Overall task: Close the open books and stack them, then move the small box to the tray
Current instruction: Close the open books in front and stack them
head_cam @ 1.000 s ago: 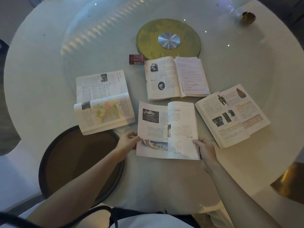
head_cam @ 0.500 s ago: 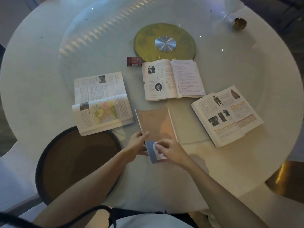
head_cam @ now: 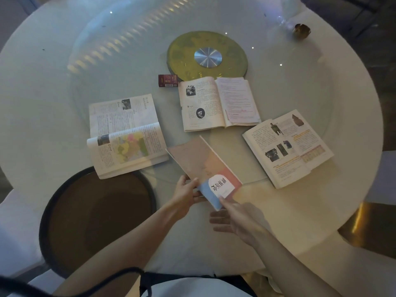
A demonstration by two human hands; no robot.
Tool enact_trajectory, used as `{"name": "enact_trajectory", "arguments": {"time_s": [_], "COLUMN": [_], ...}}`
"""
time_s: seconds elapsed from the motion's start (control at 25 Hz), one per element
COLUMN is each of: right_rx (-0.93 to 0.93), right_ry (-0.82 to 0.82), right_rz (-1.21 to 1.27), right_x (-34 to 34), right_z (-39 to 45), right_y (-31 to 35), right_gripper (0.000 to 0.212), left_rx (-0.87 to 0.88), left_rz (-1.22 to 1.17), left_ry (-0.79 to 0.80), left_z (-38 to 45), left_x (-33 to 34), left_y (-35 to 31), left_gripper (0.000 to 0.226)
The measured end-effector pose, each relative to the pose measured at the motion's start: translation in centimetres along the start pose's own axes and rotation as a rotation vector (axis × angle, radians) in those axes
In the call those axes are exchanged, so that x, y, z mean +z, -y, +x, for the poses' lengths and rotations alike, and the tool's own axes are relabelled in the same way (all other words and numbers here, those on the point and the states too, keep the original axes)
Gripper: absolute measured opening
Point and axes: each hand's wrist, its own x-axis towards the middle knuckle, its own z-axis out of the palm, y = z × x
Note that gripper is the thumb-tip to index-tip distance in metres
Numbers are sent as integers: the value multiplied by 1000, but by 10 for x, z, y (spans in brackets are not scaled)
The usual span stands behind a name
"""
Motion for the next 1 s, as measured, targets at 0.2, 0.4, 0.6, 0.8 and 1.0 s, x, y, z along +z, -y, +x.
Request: {"name": "enact_trajectory", "arguments": {"time_s": [0.2,0.4,0.6,0.8,1.0], "right_rx": [-120,-194,-267,-305,-348], "right_ry": [-205,-210,60,184,-92], "right_rz": [427,37,-348,-523,16], "right_x": [-10,-43,-61,-51,-35], "right_z": [26,18,4,2,18], "right_y": [12,45,90,116,105], "right_gripper": [35,41,40,38,19], "left_rx": [-102,177,408,181,80], "left_rz": [223,794,1016,887,580], "left_ry": [-46,-77,-208,-54,-64], "left_z": [-12,-20,15,23,18], "left_x": [2,-26,-41,-46,-53], "left_y": [21,6,-30,-18,-15], "left_gripper": [22,32,60,40,16]}}
